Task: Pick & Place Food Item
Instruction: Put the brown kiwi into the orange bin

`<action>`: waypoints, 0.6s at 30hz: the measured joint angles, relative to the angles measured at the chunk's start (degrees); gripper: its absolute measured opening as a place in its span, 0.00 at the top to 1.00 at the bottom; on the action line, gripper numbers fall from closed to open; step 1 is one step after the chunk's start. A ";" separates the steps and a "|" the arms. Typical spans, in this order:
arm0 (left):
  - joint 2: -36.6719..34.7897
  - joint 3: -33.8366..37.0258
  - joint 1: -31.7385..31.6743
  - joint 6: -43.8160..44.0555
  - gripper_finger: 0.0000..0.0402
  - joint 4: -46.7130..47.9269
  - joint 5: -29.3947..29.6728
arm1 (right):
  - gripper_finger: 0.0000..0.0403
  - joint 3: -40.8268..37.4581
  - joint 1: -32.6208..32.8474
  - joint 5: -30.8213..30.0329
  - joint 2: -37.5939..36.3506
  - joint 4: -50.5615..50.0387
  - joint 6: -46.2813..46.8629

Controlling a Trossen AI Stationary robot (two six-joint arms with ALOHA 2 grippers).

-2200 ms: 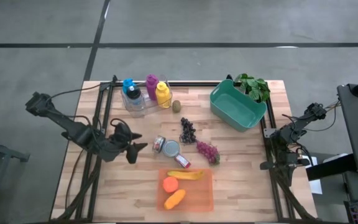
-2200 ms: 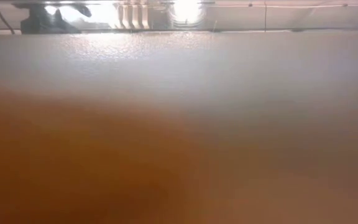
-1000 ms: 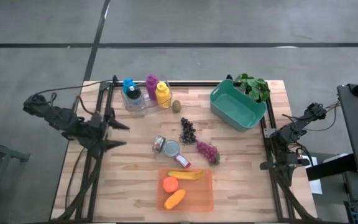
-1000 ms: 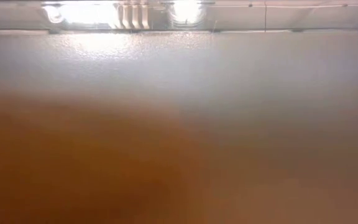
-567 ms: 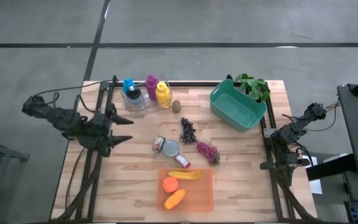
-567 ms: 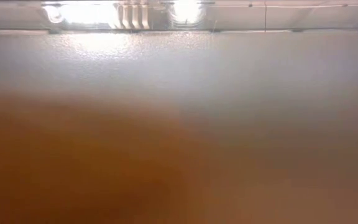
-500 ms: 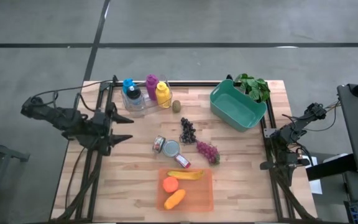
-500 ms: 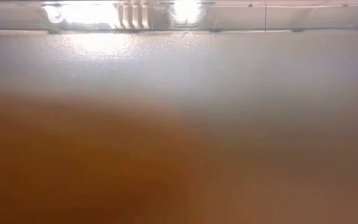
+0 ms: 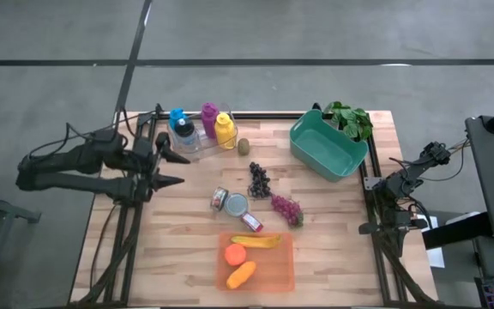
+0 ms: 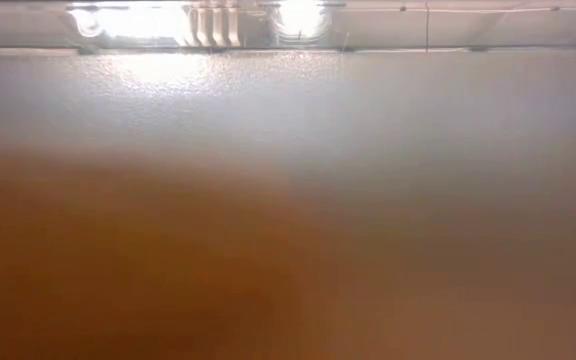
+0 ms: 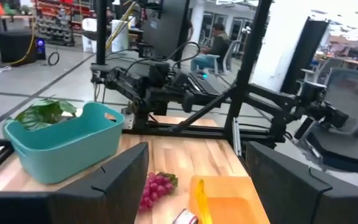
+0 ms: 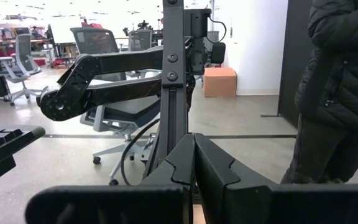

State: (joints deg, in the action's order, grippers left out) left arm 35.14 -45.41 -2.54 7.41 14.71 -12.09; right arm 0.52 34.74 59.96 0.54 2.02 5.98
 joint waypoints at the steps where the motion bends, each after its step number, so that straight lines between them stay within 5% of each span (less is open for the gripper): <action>1: 0.00 0.00 0.08 -0.55 0.31 -0.14 -0.23 | 0.98 0.02 0.02 -0.02 0.00 0.00 0.00; 18: -0.02 0.00 0.32 -1.00 0.31 2.28 1.59 | 0.98 0.02 0.00 0.00 0.00 0.02 0.00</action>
State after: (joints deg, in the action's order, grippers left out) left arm 35.11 -45.41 -2.22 6.42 16.99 -10.50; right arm 0.53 34.74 59.96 0.54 2.04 5.98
